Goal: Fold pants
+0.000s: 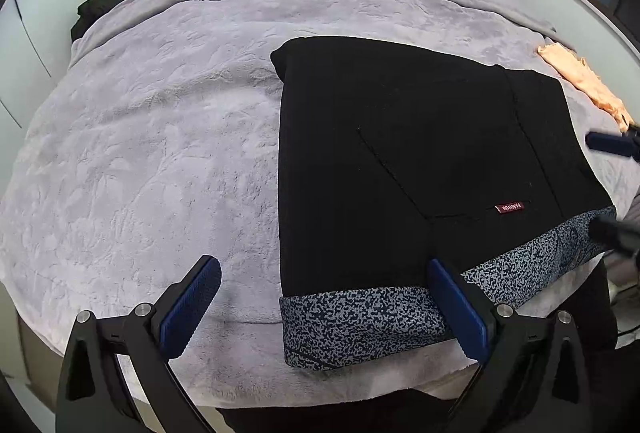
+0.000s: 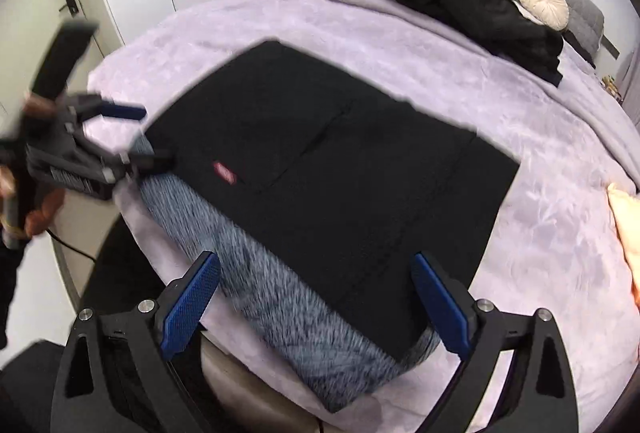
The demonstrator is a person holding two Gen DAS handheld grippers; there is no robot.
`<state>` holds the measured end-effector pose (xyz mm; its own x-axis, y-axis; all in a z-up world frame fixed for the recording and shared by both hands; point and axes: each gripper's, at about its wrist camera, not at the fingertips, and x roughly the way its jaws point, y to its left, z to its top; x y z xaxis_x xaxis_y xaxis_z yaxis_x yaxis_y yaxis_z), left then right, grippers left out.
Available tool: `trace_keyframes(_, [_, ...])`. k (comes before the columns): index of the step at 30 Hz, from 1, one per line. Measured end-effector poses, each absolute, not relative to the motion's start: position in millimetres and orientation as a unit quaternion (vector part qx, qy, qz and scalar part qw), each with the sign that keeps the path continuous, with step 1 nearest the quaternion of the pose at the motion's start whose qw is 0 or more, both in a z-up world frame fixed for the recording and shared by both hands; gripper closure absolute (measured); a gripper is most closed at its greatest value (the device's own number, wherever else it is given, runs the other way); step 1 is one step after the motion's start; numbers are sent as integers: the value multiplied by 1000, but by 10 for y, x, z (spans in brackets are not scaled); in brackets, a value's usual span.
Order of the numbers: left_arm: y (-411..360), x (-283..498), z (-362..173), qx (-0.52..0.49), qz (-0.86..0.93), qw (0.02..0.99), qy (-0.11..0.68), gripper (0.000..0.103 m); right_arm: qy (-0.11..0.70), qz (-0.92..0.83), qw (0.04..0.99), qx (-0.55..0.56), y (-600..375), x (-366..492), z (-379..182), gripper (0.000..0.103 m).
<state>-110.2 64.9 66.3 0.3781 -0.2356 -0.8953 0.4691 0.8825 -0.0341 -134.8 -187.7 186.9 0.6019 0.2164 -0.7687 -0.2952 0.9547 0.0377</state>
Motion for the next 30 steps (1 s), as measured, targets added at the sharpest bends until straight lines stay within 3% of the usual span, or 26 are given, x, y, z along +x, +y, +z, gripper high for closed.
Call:
trace_keyframes(3, [641,-1101,664,113,-214,822,515,0,379,163,908,-72,-1673,-997,2114,5])
trace_keyframes(10, [664,-1103,663,104,-208,823,518,0,472,180,859,-81,-931,114,1759,5])
trace_keyframes(14, [695,-1088,631,97,-213,819,524,0,451,169,870,-108,-1009,-26,1667,1])
trace_keyframes(20, [755,-1021,613,81,-237,806,537,0,451,70,880,-132,-1862,-565,1565,1])
trace_keyframes(30, [804,-649,886,65,-295,784,542,0,441,48,883,153,-3075,-1281,1603,0])
